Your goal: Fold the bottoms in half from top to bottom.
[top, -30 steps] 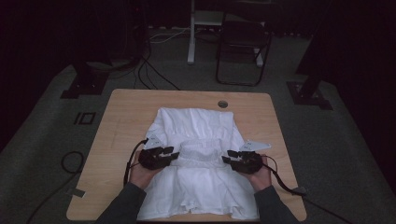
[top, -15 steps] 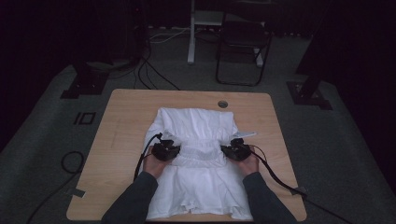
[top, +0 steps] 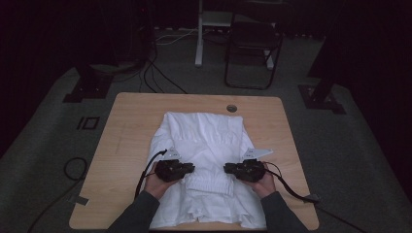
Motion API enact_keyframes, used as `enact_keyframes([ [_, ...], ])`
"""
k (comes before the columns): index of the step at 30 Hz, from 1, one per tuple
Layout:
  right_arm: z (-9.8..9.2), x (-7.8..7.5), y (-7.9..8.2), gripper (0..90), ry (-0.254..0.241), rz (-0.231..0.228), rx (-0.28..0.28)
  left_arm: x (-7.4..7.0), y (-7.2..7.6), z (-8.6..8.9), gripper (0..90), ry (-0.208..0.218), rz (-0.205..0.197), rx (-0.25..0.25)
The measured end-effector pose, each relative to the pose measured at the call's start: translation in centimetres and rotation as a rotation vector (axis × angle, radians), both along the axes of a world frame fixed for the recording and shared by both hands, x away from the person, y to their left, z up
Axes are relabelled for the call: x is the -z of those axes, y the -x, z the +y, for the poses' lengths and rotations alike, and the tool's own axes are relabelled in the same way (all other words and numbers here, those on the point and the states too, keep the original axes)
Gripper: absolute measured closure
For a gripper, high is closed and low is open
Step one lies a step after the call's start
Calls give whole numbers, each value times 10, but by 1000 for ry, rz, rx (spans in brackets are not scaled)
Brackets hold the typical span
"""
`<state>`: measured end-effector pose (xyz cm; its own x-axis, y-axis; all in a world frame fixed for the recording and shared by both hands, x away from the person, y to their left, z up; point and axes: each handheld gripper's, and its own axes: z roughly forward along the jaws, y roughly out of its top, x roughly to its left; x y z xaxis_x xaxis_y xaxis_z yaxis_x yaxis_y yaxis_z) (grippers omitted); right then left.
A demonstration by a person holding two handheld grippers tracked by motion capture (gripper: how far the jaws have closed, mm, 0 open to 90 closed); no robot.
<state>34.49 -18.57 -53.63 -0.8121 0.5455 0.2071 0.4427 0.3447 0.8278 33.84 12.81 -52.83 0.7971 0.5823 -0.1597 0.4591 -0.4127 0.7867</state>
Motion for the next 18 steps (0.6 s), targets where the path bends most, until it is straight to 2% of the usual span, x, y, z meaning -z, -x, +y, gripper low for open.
enact_keyframes([
  [3,8,1,2,743,9,0,-38,6,5,-9,785,-33,11,38],
  [7,20,18,13,758,106,20,-81,22,15,-16,785,-101,37,58],
  [10,22,25,16,764,124,42,-87,25,17,-13,783,-72,52,56],
  [12,22,22,16,750,123,47,-90,20,17,-11,749,-72,38,53],
  [15,21,14,12,658,123,37,-86,9,13,-10,686,-76,-3,38],
  [18,17,3,4,593,116,3,-26,-4,0,-7,662,-68,-47,-7],
])
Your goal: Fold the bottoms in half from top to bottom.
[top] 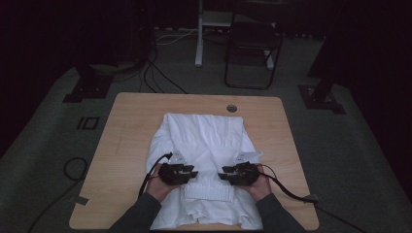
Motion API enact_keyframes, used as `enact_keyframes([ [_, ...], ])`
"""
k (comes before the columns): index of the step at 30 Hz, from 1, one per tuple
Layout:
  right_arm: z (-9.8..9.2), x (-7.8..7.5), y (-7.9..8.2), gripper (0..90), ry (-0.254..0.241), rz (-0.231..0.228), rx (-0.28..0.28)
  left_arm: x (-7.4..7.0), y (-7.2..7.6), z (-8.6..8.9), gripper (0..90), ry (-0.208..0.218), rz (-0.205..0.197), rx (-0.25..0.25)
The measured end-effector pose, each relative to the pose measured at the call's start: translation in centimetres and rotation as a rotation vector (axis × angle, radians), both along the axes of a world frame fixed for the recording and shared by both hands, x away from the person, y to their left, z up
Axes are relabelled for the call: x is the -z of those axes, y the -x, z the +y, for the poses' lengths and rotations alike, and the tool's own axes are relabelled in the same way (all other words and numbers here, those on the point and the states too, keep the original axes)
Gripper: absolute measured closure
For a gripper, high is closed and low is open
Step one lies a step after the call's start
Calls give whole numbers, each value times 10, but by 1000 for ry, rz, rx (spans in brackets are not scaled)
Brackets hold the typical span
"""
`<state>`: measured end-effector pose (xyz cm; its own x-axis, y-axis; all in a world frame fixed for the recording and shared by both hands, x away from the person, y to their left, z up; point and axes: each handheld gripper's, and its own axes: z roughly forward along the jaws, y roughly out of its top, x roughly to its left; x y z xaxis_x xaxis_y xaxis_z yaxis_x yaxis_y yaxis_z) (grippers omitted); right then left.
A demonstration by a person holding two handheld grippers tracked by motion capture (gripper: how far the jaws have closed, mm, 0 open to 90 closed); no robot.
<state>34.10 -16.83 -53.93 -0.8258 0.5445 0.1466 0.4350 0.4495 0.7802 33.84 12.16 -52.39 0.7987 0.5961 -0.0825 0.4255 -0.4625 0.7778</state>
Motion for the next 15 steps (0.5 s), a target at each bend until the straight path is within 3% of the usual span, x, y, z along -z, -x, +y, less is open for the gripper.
enact_keyframes([
  [3,-3,-13,-17,541,-11,-50,77,-10,-21,1,624,-4,-44,-67],
  [8,1,-20,-49,501,30,-89,175,-10,-55,-1,591,-33,-61,-155],
  [11,6,-11,-70,485,75,-94,233,5,-72,-3,593,-86,-25,-194],
  [15,12,12,-85,473,135,-40,256,24,-74,-3,615,-115,2,-192],
])
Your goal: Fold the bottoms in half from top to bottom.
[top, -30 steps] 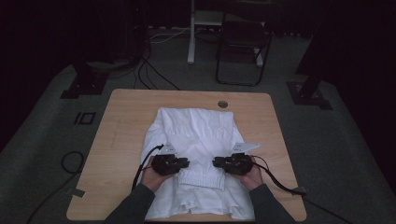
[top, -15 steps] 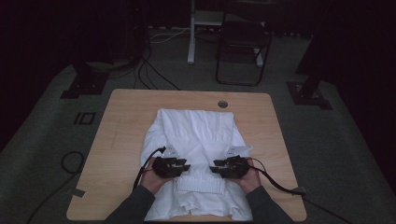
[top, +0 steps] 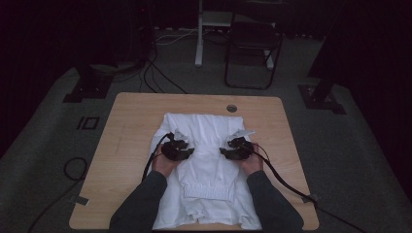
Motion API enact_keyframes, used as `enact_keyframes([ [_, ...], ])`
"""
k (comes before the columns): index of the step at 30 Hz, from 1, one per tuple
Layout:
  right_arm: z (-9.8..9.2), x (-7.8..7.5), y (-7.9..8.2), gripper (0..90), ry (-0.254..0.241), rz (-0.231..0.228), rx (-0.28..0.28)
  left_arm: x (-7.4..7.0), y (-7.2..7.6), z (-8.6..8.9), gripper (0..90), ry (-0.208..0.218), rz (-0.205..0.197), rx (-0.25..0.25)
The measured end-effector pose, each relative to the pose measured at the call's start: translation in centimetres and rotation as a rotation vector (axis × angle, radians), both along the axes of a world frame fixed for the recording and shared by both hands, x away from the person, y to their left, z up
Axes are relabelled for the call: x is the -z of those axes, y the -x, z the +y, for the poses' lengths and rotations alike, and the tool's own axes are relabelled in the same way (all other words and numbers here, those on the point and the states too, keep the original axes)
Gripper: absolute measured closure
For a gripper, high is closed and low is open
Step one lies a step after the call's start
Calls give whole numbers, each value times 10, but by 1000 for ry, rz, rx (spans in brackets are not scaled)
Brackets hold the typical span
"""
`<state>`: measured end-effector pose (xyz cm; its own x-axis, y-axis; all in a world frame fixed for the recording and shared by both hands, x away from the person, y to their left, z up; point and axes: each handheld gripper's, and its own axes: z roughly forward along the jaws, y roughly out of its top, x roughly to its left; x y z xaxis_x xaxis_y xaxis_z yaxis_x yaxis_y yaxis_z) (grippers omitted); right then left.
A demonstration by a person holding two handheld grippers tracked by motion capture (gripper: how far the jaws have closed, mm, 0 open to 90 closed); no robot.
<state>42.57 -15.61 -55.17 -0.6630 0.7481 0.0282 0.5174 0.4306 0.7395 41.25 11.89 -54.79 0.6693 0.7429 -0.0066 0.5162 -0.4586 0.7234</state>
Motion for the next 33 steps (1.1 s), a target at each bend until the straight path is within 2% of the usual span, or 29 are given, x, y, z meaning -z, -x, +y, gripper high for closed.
enact_keyframes([
  [2,2,5,3,470,6,-15,5,3,3,3,628,25,6,-6],
  [5,3,7,9,469,17,-27,9,4,9,5,633,28,13,-1],
  [8,3,8,19,470,23,-24,-5,5,22,7,633,32,7,0],
  [12,2,12,38,471,-11,-41,-5,6,41,9,632,21,-1,15],
  [17,0,13,62,471,-10,-31,-47,7,67,11,631,17,4,32],
  [19,-1,13,70,471,-6,-30,-65,6,77,11,631,6,11,54],
  [22,-2,14,82,471,0,-33,-87,-3,84,17,624,27,-2,66],
  [24,-4,15,86,472,-4,-46,-91,-15,80,22,595,38,-50,27],
  [27,-5,15,85,477,-13,-40,-94,-38,58,32,525,39,-124,-65],
  [30,-5,16,86,478,-16,-45,-95,-52,24,41,452,41,-132,-167],
  [31,-6,16,86,478,-18,-50,-96,-53,13,43,437,54,-138,-195],
  [33,-7,17,86,480,-26,-52,-97,-52,-10,45,377,59,-119,-240],
])
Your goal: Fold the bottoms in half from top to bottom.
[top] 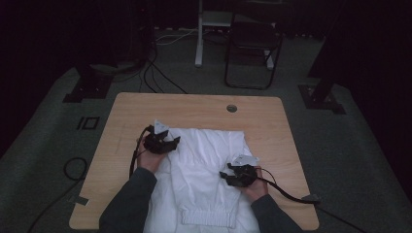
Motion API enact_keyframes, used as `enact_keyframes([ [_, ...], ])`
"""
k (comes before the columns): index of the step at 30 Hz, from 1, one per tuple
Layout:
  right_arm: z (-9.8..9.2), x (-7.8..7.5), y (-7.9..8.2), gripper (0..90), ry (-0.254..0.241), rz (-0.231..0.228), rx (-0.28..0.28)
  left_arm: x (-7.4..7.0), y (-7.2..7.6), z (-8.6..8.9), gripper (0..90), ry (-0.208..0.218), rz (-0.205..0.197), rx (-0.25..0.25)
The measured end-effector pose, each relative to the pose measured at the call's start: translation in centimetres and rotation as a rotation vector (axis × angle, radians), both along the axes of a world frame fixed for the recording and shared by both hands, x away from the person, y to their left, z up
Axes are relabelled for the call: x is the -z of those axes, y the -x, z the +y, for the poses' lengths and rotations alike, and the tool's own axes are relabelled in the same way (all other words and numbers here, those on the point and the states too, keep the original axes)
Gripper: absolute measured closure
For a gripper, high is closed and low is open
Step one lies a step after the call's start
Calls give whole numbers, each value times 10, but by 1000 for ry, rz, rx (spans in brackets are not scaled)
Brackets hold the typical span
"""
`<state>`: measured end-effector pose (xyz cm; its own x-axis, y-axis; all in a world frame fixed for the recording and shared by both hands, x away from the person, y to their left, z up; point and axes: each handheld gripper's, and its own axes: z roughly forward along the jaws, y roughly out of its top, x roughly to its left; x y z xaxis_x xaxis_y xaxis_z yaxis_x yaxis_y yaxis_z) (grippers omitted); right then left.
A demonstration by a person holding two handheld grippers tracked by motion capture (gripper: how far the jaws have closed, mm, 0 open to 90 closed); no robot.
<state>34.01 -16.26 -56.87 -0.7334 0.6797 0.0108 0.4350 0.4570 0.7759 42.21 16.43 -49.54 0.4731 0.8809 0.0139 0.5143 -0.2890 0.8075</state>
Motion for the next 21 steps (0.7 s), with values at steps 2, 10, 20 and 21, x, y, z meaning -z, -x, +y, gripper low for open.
enact_keyframes([
  [2,-1,0,0,481,-3,-1,-1,4,-14,0,346,-2,9,-21],
  [10,-1,1,0,482,-8,0,-5,34,-41,8,376,-36,104,-82],
  [20,-2,0,-1,484,-9,6,-10,50,-38,29,718,-18,144,-114],
  [21,-2,0,-1,484,-5,8,-11,51,-39,30,668,-15,156,-120],
])
